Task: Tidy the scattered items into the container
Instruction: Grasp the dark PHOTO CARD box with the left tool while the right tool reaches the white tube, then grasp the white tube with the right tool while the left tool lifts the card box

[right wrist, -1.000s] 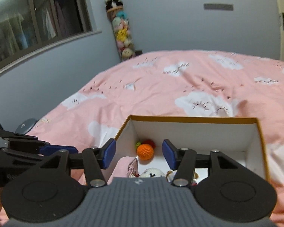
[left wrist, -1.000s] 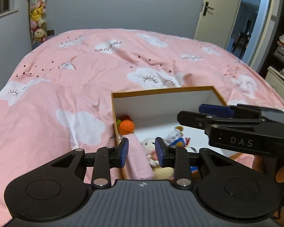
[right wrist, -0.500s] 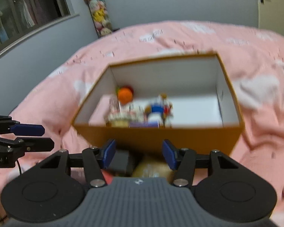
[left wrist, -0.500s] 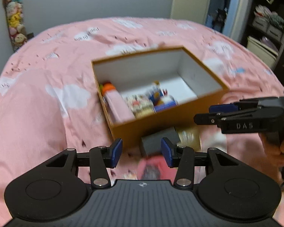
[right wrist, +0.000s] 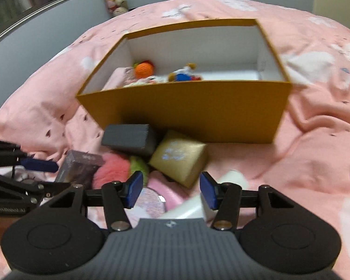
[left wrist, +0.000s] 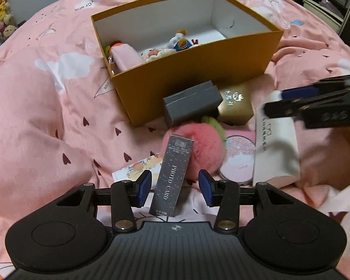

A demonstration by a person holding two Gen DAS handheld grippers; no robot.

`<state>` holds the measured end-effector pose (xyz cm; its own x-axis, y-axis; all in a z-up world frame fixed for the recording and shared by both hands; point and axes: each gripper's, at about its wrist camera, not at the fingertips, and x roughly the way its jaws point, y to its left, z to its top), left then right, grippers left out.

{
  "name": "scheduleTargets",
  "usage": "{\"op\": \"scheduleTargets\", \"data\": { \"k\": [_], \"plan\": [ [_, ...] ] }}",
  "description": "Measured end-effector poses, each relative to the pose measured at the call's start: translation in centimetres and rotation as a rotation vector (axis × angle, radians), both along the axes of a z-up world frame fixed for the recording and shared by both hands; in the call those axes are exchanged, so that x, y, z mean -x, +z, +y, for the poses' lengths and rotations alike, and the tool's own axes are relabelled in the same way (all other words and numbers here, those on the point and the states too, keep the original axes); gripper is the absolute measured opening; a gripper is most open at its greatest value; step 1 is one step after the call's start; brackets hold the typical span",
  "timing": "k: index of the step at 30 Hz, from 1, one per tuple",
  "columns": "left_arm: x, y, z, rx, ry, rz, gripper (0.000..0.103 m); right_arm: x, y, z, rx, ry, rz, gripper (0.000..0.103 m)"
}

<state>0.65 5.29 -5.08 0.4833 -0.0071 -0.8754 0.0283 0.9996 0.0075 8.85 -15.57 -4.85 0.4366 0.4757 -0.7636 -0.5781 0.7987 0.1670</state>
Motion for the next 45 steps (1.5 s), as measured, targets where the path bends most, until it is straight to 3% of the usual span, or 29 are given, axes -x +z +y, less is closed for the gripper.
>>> {"op": "scheduleTargets", "data": {
  "k": [8, 18, 21, 28, 35, 40, 45],
  "plan": [
    [-0.2, -0.8, -0.1, -0.016, 0.008, 0.002, 0.041, -0.9, -0.7, -3.2, 0.002, -0.149, 0.144, 0.058],
    [-0.5, -1.5, 0.2, 0.008, 0.036, -0.002, 0.035, -2.4, -3.3, -2.1, 0.008, -0.148, 0.271, 0.063],
    [-0.7, -1.8, 0.5, 0.033, 0.057, -0.004, 0.034, -2.6, -3.9, -1.7, 0.005, -0.141, 0.284, 0.058],
    [-0.6, -1.3, 0.9, 0.045, 0.098, -0.010, 0.029, -2.4, -3.5, -2.0, -0.038, -0.135, 0.252, 0.045],
    [-0.4, 0.6, 0.8, 0.053, 0.115, -0.052, 0.028, -1.3, -1.2, -1.7, -0.070, -0.060, 0.147, 0.038],
    [-0.5, 1.9, 1.6, 0.094, 0.155, -0.087, 0.026, -1.2, 0.7, 0.0, 0.021, 0.000, -0.011, 0.037],
    [-0.7, 1.5, 1.6, 0.076, 0.168, -0.077, 0.026, -2.7, -0.7, 1.3, 0.074, 0.003, 0.004, 0.037]
  ]
}}
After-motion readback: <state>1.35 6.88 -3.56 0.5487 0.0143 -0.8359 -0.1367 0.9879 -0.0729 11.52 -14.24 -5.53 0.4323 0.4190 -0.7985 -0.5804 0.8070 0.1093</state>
